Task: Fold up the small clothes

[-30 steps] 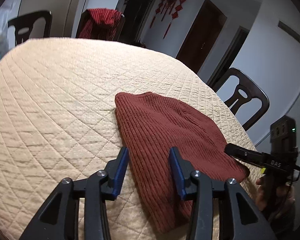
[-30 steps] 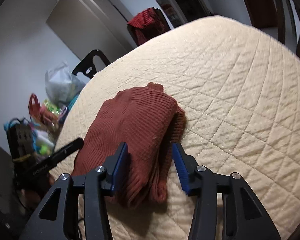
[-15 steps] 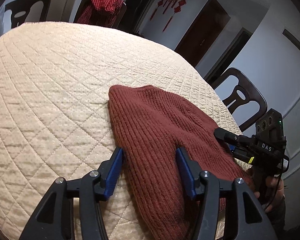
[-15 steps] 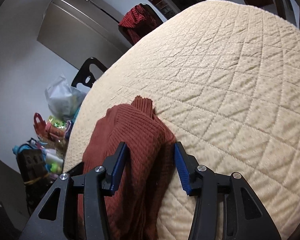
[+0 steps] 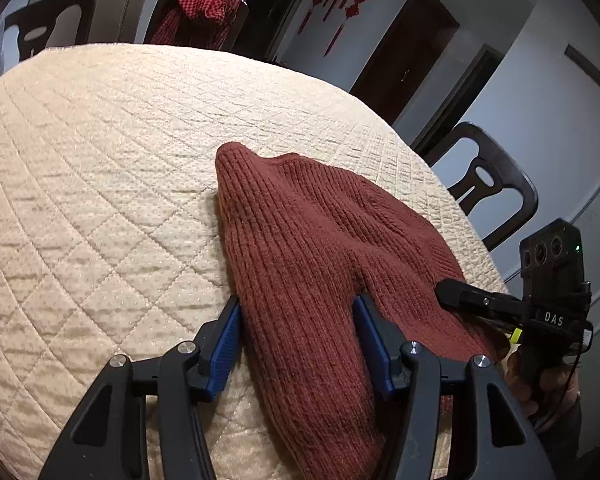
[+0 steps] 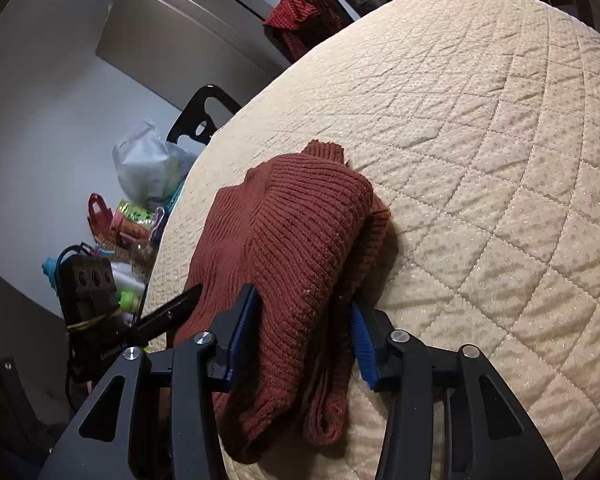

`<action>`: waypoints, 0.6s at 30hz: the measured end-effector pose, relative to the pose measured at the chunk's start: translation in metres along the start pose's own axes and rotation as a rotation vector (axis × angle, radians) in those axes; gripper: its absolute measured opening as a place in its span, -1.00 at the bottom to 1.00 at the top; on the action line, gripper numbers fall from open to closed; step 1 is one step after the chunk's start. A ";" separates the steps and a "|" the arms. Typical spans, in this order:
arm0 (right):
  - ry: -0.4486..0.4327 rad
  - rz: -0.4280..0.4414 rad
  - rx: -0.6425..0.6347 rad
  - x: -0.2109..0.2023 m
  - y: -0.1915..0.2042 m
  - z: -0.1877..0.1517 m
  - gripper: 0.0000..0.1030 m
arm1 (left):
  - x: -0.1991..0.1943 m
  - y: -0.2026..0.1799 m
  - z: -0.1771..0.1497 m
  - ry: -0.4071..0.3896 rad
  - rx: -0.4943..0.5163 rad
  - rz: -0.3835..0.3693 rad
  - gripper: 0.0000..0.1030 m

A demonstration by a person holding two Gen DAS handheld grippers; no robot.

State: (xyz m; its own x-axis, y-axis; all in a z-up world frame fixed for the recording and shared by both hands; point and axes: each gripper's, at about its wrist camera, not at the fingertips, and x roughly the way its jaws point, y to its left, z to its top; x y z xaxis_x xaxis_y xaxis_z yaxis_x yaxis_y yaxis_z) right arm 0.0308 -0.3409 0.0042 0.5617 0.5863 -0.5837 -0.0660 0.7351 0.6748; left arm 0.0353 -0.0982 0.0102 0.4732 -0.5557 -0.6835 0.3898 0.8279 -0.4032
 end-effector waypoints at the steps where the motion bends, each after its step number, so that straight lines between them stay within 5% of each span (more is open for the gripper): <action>1: -0.003 -0.002 -0.002 0.001 0.000 0.000 -0.18 | 0.002 -0.001 0.001 0.001 0.002 0.005 0.16; 18: -0.059 -0.033 -0.045 -0.006 0.028 0.000 -0.42 | -0.010 -0.023 0.009 -0.049 0.094 0.073 -0.28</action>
State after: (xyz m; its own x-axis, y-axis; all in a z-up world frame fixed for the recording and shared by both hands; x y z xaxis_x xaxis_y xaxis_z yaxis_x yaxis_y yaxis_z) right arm 0.0252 -0.3241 0.0264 0.6115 0.5415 -0.5769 -0.0831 0.7690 0.6338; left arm 0.0283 -0.1122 0.0321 0.5406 -0.4988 -0.6775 0.4241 0.8571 -0.2926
